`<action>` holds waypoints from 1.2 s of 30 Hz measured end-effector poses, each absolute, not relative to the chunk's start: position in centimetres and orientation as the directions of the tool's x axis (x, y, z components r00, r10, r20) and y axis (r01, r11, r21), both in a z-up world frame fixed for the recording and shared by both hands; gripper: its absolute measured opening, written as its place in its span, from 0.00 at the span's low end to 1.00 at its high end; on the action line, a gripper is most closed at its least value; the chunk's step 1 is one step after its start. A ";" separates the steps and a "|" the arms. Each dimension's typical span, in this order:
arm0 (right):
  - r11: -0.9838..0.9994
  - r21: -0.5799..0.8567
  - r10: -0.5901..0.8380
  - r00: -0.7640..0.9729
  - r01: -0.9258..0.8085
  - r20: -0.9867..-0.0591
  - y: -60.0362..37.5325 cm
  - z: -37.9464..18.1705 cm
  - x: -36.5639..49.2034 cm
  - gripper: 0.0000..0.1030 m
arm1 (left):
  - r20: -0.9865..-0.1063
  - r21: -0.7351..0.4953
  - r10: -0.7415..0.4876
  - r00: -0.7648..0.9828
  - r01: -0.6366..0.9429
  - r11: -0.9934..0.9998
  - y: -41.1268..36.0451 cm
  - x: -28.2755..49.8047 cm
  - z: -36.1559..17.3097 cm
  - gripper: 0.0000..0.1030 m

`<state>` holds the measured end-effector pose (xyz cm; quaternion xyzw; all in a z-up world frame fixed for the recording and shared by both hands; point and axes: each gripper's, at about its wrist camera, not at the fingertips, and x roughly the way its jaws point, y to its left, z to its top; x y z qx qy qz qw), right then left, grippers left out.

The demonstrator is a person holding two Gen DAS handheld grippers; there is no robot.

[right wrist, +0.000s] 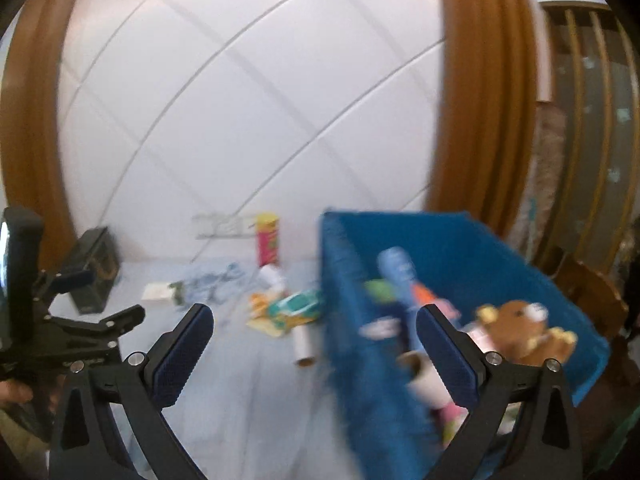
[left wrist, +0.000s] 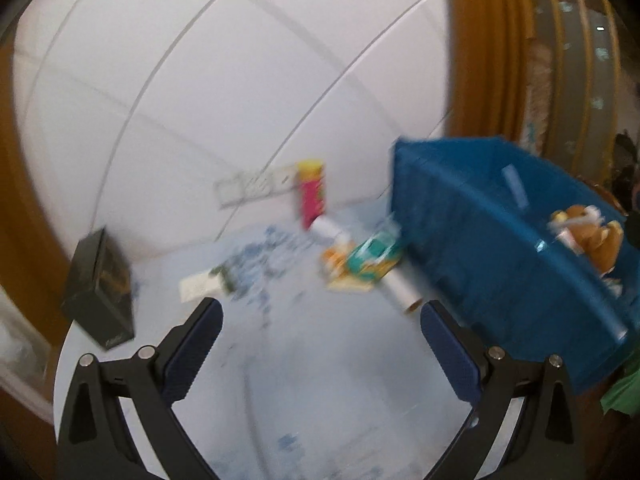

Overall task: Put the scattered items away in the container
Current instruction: 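Move both tools back toward the remaining items on the table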

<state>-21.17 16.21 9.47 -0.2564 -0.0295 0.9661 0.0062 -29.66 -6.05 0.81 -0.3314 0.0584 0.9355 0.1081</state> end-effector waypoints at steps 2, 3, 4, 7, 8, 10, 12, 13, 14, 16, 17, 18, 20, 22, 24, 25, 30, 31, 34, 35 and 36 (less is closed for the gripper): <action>-0.998 -0.057 0.012 -0.846 0.022 -0.534 14.1 8.0 -22.9 1.00 | -0.659 0.033 0.142 -0.739 -0.217 -0.976 -8.4 -30.5 -0.7 0.98; -0.998 -0.054 0.006 -0.835 0.029 -0.550 13.4 7.4 -23.8 1.00 | -0.670 0.031 0.133 -0.730 -0.206 -0.978 -9.4 -30.9 -1.4 0.98; -0.998 -0.051 -0.001 -0.825 0.036 -0.565 12.6 6.7 -24.7 1.00 | -0.680 0.027 0.124 -0.722 -0.194 -0.981 -10.4 -31.3 -2.1 0.98; -0.997 -0.047 -0.018 -0.790 0.059 -0.613 10.9 4.4 -27.5 1.00 | -0.709 0.016 0.101 -0.698 -0.158 -0.987 -12.7 -32.6 -4.1 0.98; -0.997 -0.046 -0.024 -0.776 0.067 -0.630 10.5 3.4 -28.5 1.00 | -0.719 0.013 0.093 -0.689 -0.147 -0.989 -13.3 -33.2 -4.9 0.98; -0.996 -0.040 -0.030 -0.746 0.075 -0.665 10.0 1.3 -30.7 1.00 | -0.741 0.007 0.082 -0.666 -0.130 -0.991 -14.2 -34.8 -6.5 0.98; -0.996 -0.030 -0.036 -0.713 0.080 -0.700 9.9 -0.9 -32.8 1.00 | -0.761 0.003 0.073 -0.644 -0.115 -0.993 -14.9 -36.4 -8.1 0.98; -0.996 -0.019 -0.044 -0.695 0.083 -0.718 10.0 -2.2 -34.0 1.00 | -0.769 0.002 0.071 -0.635 -0.113 -0.994 -14.9 -37.2 -8.8 0.98; -0.996 -0.007 -0.052 -0.679 0.084 -0.732 10.1 -3.5 -35.1 1.00 | -0.778 0.002 0.070 -0.625 -0.114 -0.993 -14.8 -38.0 -9.5 0.98; -0.997 0.007 -0.060 -0.648 0.083 -0.760 10.4 -5.8 -37.3 1.00 | -0.794 0.007 0.070 -0.604 -0.124 -0.992 -13.8 -40.0 -11.0 0.98; -0.997 0.005 -0.056 -0.630 0.082 -0.775 10.7 -7.1 -38.5 1.00 | -0.803 0.011 0.071 -0.592 -0.134 -0.991 -13.1 -41.2 -11.8 0.98; -0.997 -0.002 -0.049 -0.616 0.082 -0.786 10.9 -8.3 -39.6 1.00 | -0.809 0.016 0.072 -0.583 -0.144 -0.989 -12.4 -42.2 -12.6 0.98; -0.997 -0.015 -0.033 -0.595 0.076 -0.803 11.5 -10.2 -41.4 1.00 | -0.817 0.031 0.073 -0.571 -0.170 -0.985 -10.8 -44.2 -14.0 0.98; -0.998 -0.019 -0.021 -0.582 0.063 -0.813 12.2 -12.0 -43.1 1.00 | -0.818 0.047 0.075 -0.571 -0.196 -0.979 -9.3 -46.2 -15.2 0.98; -0.999 -0.018 -0.013 -0.567 0.050 -0.823 13.1 -14.0 -44.9 1.00 | -0.816 0.063 0.077 -0.573 -0.221 -0.973 -7.8 -48.3 -16.5 0.98; -0.999 -0.019 -0.009 -0.558 0.043 -0.830 13.5 -15.2 -45.8 1.00 | -0.816 0.070 0.077 -0.573 -0.232 -0.970 -7.1 -49.3 -17.1 0.98; -0.999 -0.037 0.025 -0.542 0.012 -0.840 14.7 -19.9 -49.5 1.00 | -0.829 0.109 0.071 -0.555 -0.285 -0.952 -4.1 -54.0 -20.6 0.98; -0.999 -0.040 0.028 -0.547 0.010 -0.837 14.7 -20.5 -50.0 1.00 | -0.830 0.116 0.071 -0.553 -0.296 -0.948 -3.6 -54.7 -21.2 0.98; -0.997 -0.083 0.075 -0.577 -0.012 -0.814 14.3 -22.1 -51.4 1.00 | -0.836 0.134 0.068 -0.545 -0.323 -0.937 -2.5 -56.3 -23.1 0.98; -0.997 -0.079 0.080 -0.576 -0.026 -0.814 14.4 -22.5 -51.8 1.00 | -0.838 0.140 0.066 -0.542 -0.329 -0.934 -2.3 -56.7 -23.6 0.98; -0.997 -0.068 0.079 -0.570 -0.042 -0.818 14.6 -23.1 -52.2 1.00 | -0.840 0.142 0.066 -0.539 -0.335 -0.931 -2.2 -57.1 -24.0 0.98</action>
